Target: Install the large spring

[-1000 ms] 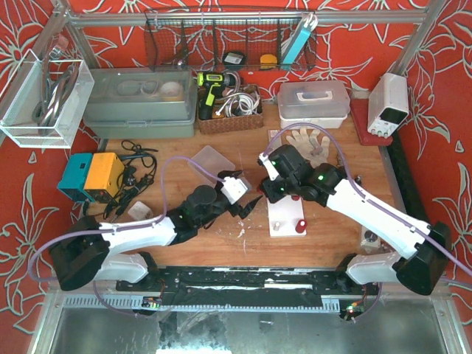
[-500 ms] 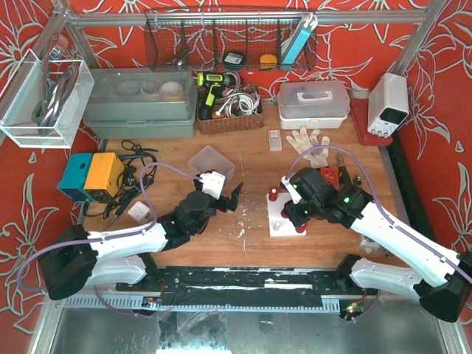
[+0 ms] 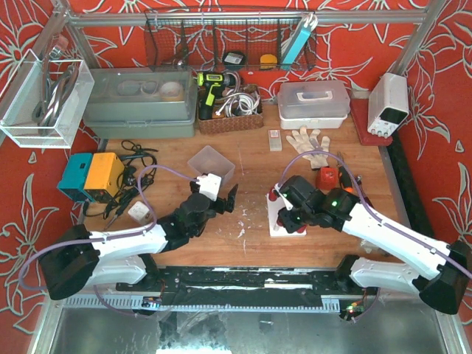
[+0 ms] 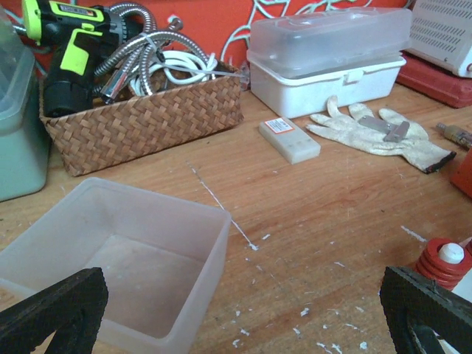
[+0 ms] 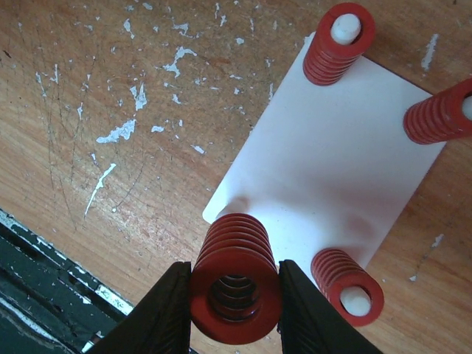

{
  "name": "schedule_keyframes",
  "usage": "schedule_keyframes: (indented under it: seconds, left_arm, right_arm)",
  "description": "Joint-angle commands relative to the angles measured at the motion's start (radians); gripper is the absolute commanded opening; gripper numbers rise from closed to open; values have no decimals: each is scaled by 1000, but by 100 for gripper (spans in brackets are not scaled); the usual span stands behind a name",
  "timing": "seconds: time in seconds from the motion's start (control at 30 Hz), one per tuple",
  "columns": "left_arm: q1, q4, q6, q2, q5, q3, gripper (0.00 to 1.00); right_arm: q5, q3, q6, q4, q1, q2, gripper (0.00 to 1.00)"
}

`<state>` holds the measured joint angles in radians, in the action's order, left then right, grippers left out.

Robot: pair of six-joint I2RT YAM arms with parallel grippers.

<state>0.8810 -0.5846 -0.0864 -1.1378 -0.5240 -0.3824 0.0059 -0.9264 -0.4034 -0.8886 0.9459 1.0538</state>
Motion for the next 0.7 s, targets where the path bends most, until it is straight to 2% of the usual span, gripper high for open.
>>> schedule_keyframes:
  seconds: [0.0,0.4,0.57,0.67]
  left_arm:
    - [-10,-32,-18,30,-39,13,100]
    - [-11,-45,-18,22,-37,15,100]
    - [-11,-47,-23,19,-34,13,100]
    - [-11,-47,-30,21,-31,14,100]
  right_arm:
    - [27,19,-28,49,20,26,0]
    - [34,70,-31,107,31,78,0]
    - [47,81,-25,132,30,111,9]
    - [57,82,-23,139,31,131,21]
